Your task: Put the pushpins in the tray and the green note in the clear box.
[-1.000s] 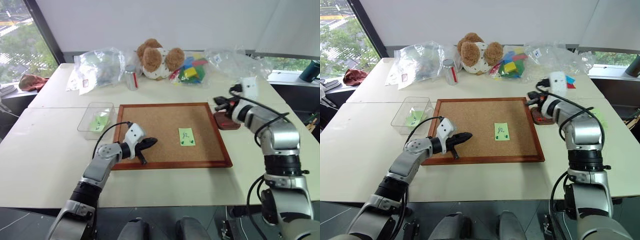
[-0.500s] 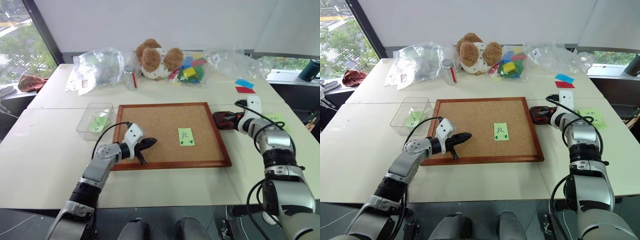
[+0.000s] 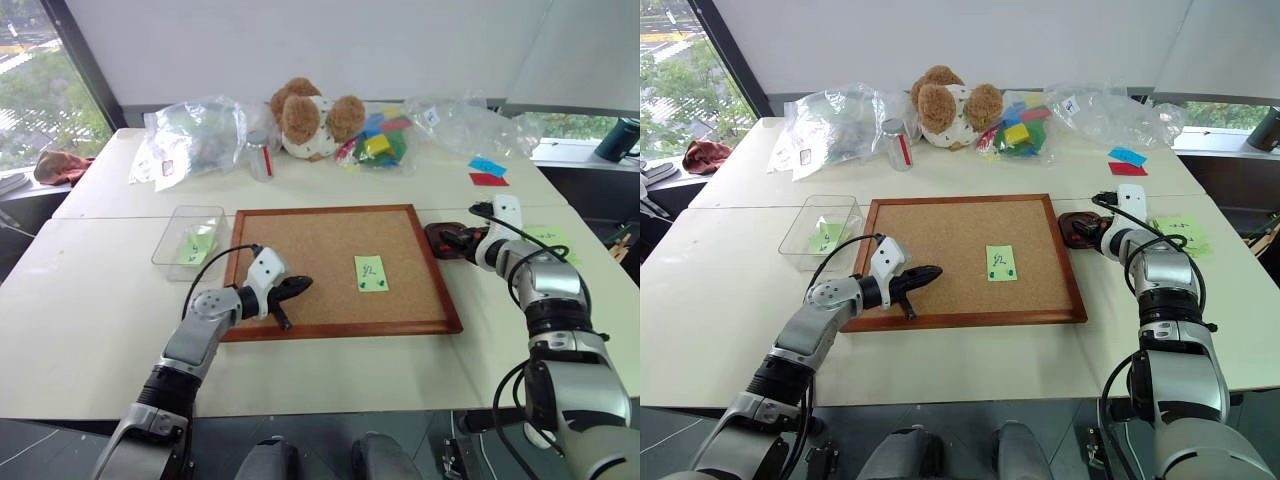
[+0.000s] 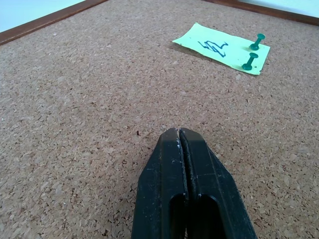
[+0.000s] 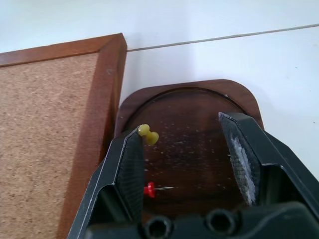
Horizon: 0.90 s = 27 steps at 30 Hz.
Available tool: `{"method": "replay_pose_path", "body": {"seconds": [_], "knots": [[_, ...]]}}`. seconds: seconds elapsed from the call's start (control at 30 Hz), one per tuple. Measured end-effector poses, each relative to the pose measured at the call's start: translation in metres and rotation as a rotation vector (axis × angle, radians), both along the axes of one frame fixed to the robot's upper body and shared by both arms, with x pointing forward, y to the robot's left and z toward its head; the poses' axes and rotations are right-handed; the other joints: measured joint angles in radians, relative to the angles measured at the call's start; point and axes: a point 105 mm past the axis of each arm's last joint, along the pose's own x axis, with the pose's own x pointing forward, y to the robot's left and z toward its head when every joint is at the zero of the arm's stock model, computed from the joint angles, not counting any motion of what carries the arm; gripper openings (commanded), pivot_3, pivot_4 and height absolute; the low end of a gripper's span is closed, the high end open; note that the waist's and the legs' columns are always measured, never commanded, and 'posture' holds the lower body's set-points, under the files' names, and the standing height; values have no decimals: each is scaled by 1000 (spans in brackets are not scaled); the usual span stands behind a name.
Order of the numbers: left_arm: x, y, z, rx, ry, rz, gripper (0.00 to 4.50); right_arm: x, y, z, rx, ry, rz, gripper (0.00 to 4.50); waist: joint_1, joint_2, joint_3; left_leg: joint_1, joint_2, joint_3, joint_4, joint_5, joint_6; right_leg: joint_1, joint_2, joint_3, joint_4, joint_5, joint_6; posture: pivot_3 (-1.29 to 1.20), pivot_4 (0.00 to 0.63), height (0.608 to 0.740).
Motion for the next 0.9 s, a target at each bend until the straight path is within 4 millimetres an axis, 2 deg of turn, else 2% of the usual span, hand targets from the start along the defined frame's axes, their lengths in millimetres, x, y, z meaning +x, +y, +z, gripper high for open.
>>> {"method": "replay_pose_path", "body": {"seconds": [0.1, 0.37, 0.57, 0.63, 0.73, 0.9], "knots": [[0, 0, 0, 0, 0, 1, 0, 0, 2, 9, 0, -20, 9, 2726, 1, 0, 0, 0, 0, 0, 0, 0, 0, 0, 0, 0, 0, 0, 0, 0, 150, 740], [0, 0, 0, -2, 2, 2, 0, -2, -3, -4, 5, 18, -3, 2726, 1, 0, 0, 0, 0, 0, 0, 0, 0, 0, 0, 0, -1, 0, 0, 0, 150, 740], [0, 0, 0, -3, -1, 5, 0, -3, 0, 3, 5, 1, 31, 2726, 1, 1, 0, 0, 0, 0, -1, 0, 0, 0, 0, 0, -1, 0, 0, 0, 150, 740], [-1, 0, -1, -3, 1, 6, 0, -6, 8, 16, 0, -26, 88, 2726, 1, 1, 0, 0, 0, 0, -1, 0, 0, 0, 0, 0, -1, 0, 0, 0, 150, 740], [-1, 0, -1, -4, 2, 4, 0, -23, 29, 30, -57, -51, 243, 2726, 3, 1, 0, 0, 0, 0, -2, 0, 0, 0, 0, 0, -2, 0, 0, 0, 150, 740], [0, 0, -1, -3, 2, 1, 0, -63, 71, 16, -142, -11, 485, 2726, 3, 1, 0, 0, 0, 0, -2, 0, 1, 0, 0, 0, -3, 0, 0, 0, 150, 740]]}}
